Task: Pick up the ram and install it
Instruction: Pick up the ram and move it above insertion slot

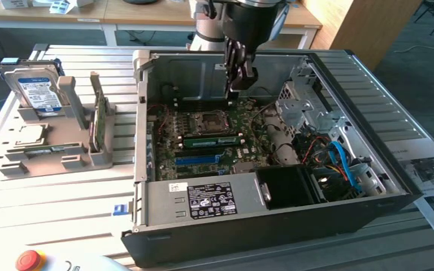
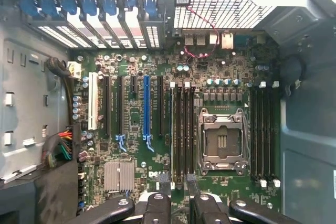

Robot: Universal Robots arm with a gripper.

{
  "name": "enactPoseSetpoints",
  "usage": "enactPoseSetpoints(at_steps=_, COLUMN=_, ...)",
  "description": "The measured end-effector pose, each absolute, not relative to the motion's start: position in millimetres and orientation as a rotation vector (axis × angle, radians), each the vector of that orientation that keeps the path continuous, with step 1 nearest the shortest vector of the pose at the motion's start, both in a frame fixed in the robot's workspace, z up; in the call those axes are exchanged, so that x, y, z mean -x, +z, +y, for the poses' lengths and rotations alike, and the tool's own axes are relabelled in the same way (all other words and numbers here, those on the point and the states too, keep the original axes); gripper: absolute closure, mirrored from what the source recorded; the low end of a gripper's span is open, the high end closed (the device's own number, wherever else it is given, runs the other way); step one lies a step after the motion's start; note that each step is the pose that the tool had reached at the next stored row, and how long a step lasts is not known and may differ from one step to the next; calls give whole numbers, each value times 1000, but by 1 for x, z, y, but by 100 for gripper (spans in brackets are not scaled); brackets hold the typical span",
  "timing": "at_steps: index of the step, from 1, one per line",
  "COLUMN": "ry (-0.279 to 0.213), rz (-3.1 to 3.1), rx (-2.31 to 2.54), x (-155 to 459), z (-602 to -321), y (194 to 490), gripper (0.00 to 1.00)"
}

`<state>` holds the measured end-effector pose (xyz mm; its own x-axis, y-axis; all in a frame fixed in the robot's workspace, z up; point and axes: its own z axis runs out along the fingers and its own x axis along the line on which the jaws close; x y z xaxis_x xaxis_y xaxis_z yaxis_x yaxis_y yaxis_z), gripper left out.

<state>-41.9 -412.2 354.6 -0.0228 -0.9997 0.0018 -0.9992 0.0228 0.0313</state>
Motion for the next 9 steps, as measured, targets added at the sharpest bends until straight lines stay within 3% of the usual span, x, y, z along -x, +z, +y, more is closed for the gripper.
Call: enactPoseSetpoints(at_steps=9, ry=-32, rz=-2231, rx=-2181, x=42, z=-412, y=358, gripper=75)
